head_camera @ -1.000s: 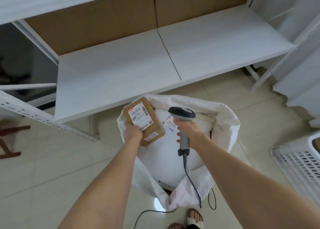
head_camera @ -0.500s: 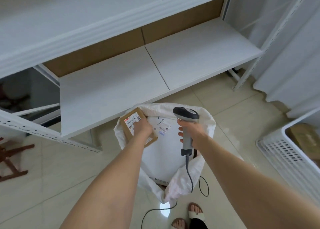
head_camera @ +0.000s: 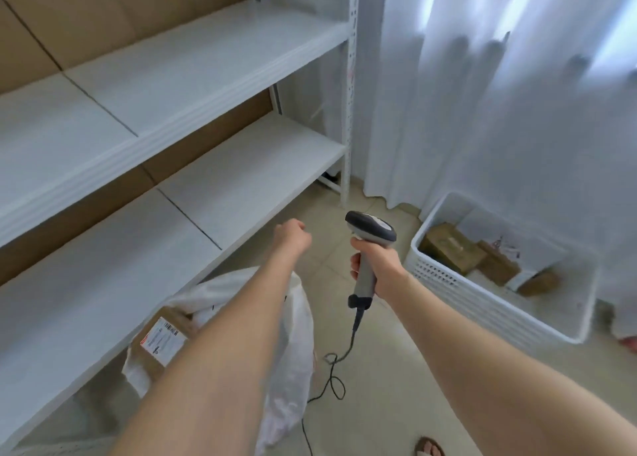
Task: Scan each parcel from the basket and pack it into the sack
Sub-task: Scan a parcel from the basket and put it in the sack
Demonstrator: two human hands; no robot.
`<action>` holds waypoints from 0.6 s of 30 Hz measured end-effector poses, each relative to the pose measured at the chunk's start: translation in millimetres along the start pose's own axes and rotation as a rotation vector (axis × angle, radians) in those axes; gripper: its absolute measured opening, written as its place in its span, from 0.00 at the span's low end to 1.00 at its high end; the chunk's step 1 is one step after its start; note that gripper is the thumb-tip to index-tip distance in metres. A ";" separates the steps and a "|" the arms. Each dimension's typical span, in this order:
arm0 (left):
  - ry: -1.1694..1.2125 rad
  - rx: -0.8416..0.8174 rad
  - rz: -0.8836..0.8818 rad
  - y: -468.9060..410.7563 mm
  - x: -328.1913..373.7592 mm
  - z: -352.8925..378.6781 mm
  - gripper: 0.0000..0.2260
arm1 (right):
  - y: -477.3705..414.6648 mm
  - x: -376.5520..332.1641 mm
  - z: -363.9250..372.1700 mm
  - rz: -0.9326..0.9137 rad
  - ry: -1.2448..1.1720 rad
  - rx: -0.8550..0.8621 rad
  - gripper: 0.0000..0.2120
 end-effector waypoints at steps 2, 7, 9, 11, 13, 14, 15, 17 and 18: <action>-0.038 -0.008 0.052 1.7 48.3 18.3 0.18 | -7.7 -22.1 -37.7 0.005 -0.071 0.047 0.06; -0.095 -0.019 0.153 5.8 163.1 77.8 0.17 | -37.6 -74.3 -134.7 0.032 -0.213 0.096 0.07; -0.104 -0.034 0.172 6.3 207.0 105.3 0.17 | -50.6 -95.2 -173.0 0.011 -0.227 0.142 0.06; -0.113 -0.049 0.194 6.4 252.7 136.5 0.17 | -64.4 -116.9 -211.7 0.005 -0.269 0.152 0.06; -0.118 -0.075 0.213 7.1 294.7 168.3 0.17 | -77.5 -137.1 -250.9 0.009 -0.336 0.172 0.05; -0.124 -0.091 0.223 7.1 313.2 183.6 0.17 | -84.7 -146.8 -268.9 0.013 -0.360 0.184 0.05; -0.135 -0.109 0.232 6.8 330.7 199.1 0.17 | -92.2 -155.8 -287.7 0.016 -0.371 0.200 0.05; -0.162 -0.143 0.248 5.2 361.5 227.2 0.17 | -108.2 -169.7 -321.4 0.031 -0.404 0.229 0.06; -0.171 -0.157 0.254 2.6 375.1 239.3 0.17 | -117.2 -175.2 -335.8 0.043 -0.427 0.237 0.06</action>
Point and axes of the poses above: each hand's wrist, its own y-axis away from the middle knuckle, its own z-axis out of the palm, x = y × z, the point moved 6 cm from there along -y, towards the middle knuckle, and after that the axes turned 6 degrees about -y, right-handed, at the moved point
